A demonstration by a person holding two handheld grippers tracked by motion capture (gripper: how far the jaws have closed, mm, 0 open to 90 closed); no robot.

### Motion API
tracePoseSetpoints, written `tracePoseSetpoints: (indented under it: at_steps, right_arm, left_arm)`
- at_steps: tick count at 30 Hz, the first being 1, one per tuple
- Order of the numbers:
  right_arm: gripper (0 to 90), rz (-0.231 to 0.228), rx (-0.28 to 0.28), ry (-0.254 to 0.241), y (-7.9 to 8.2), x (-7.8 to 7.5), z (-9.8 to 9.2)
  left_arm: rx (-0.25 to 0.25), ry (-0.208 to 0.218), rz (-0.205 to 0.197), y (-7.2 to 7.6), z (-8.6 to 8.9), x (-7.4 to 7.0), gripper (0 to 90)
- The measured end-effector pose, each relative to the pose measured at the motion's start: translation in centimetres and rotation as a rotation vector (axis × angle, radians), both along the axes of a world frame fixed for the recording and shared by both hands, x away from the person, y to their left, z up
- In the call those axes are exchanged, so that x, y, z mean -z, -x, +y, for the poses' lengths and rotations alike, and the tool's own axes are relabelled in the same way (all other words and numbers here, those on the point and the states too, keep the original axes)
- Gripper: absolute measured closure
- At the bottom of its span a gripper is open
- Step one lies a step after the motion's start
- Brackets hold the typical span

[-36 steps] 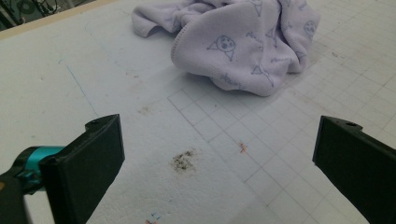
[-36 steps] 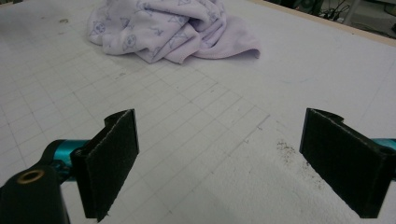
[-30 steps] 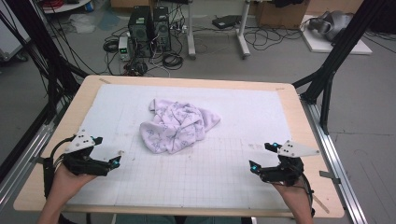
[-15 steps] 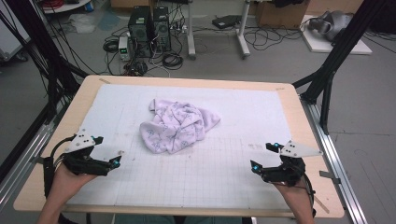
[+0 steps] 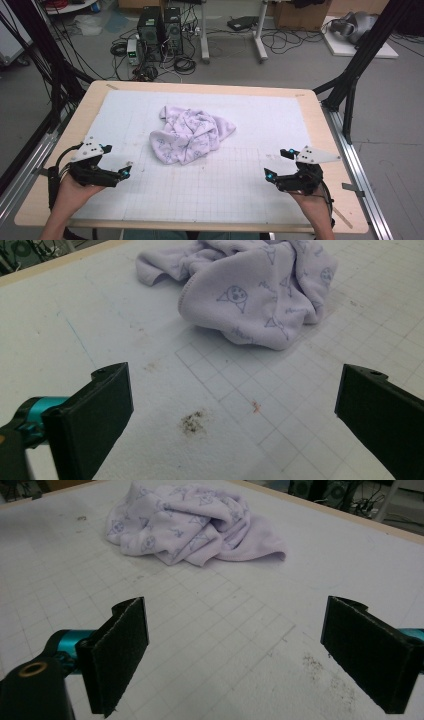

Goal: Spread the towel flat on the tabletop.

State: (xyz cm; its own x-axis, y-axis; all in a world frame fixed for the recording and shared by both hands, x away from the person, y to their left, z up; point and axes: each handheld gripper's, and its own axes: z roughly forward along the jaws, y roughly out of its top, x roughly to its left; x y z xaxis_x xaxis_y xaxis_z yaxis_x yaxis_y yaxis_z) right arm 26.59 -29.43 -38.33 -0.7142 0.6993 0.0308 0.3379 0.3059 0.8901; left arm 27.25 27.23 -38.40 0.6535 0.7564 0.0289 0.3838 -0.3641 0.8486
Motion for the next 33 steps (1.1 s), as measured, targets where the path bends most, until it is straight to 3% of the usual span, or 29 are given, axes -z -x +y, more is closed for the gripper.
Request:
tracePoseSetpoints:
  at_steps: [9, 13, 29, 33]
  right_arm:
    - [11.1, 0.003, -0.05, 0.025, -2.2, -1.2, 1.9]
    - [11.1, 0.027, -0.07, 0.033, -3.6, -1.2, 2.8]
    - [15.1, 0.027, -0.16, 0.047, -7.8, -3.3, 7.3]
    - [16.2, 0.036, -0.179, 0.057, -9.0, -3.4, 8.7]
  left_arm:
    - [0.038, -0.001, 0.009, -1.0, -1.2, -0.7, 2.6]
    - [0.034, 0.009, 0.0, -1.6, -1.8, -0.9, 2.6]
    - [0.086, -0.001, 0.014, -4.9, -5.2, -1.6, 4.5]
    - [0.048, -0.009, 0.006, -5.9, -5.7, -1.6, 8.7]
